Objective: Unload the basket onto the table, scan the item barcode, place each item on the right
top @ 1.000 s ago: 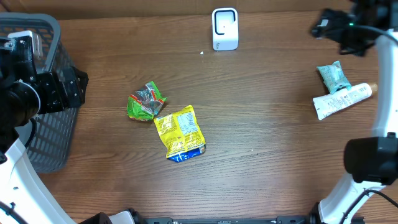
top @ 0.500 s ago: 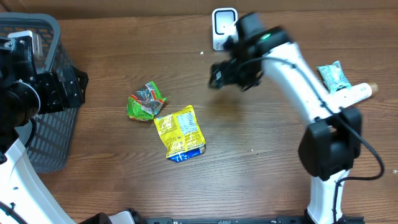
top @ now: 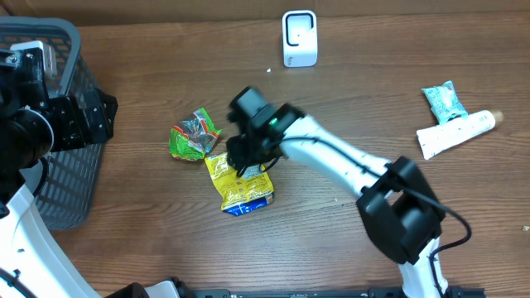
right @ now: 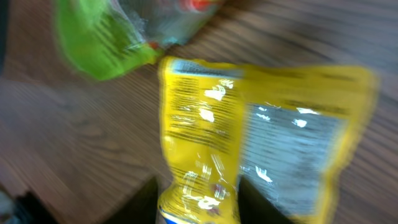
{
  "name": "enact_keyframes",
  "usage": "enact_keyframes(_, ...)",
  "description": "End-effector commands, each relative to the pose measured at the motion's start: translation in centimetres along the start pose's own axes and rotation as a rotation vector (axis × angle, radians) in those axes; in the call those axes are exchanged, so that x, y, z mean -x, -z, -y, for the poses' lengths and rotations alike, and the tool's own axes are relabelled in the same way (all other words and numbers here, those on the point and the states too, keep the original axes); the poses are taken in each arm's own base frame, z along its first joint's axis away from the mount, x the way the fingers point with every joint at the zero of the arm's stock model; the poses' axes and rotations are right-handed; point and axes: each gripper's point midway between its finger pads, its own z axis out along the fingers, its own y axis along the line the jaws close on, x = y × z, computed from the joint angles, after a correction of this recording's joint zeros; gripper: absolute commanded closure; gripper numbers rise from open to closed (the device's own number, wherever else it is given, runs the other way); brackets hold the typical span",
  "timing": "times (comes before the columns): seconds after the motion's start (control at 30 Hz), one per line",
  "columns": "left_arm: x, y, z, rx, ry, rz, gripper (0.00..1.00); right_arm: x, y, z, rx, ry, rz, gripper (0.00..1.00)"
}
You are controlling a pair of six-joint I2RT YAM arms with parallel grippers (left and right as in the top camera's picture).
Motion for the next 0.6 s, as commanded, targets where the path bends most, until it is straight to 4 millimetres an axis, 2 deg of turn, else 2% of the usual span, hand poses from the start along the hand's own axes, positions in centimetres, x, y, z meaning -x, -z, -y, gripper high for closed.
enact_keyframes(0.0,0.0,-0.1,0.0,-0.009,-0.008,0.001,0.0,-0.9,-1.1,-0.7,-0.068,0.058,0.026,0.75)
enact_keyframes(0.1,0.0,-0.1,0.0,-0.009,-0.008,0.001,0.0,-2.9,-2.2,-1.4,-0.069,0.08,-0.011,0.77)
enact_keyframes(0.3,0.0,-0.1,0.0,-0.009,-0.007,0.001,0.0,-6.2,-3.4,-0.6,-0.045,0.006,-0.126,0.78)
enact_keyframes(0.4,0.0,-0.1,0.0,-0.008,-0.007,0.001,0.0,-6.9,-3.3,0.7,-0.073,-0.072,-0.161,0.78)
enact_keyframes(0.47,0.0,-0.1,0.0,-0.009,-0.007,0.001,0.0,-7.0,-2.9,2.2,-0.113,-0.139,-0.173,0.74)
enact_keyframes(0.57,0.0,-0.1,0.0,-0.009,-0.008,0.001,0.0,-6.5,-2.0,4.8,-0.145,-0.213,-0.187,0.61)
